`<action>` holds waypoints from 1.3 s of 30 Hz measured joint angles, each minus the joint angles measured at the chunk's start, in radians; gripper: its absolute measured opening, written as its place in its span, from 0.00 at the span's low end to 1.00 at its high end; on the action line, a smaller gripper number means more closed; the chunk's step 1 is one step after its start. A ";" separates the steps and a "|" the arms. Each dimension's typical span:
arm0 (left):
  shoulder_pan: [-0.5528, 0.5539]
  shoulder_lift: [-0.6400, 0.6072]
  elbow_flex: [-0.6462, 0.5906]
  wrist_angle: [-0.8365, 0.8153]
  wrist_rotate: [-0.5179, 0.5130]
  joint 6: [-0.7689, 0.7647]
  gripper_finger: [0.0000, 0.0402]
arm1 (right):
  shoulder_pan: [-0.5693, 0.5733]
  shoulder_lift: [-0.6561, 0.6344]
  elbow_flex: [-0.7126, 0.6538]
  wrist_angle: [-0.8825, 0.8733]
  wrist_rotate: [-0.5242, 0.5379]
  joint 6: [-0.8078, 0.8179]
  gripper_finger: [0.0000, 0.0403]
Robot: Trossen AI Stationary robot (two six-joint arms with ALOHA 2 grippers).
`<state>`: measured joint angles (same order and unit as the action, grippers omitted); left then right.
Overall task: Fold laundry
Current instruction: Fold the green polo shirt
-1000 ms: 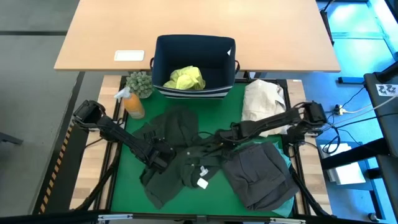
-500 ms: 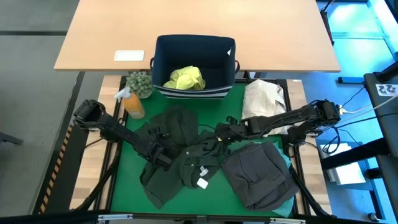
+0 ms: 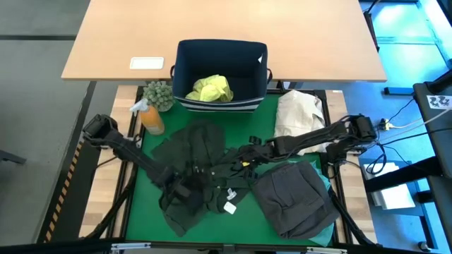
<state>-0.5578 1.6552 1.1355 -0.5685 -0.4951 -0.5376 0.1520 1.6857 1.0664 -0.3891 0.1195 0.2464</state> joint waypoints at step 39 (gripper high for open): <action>-0.334 -0.063 -0.009 -0.049 -0.057 -0.208 0.18 | 0.129 0.053 0.051 0.072 -0.368 -0.103 0.01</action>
<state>-0.8914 1.5927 1.1267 -0.6176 -0.5520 -0.7452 0.2809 1.7392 1.1178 -0.3172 -0.2490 0.1433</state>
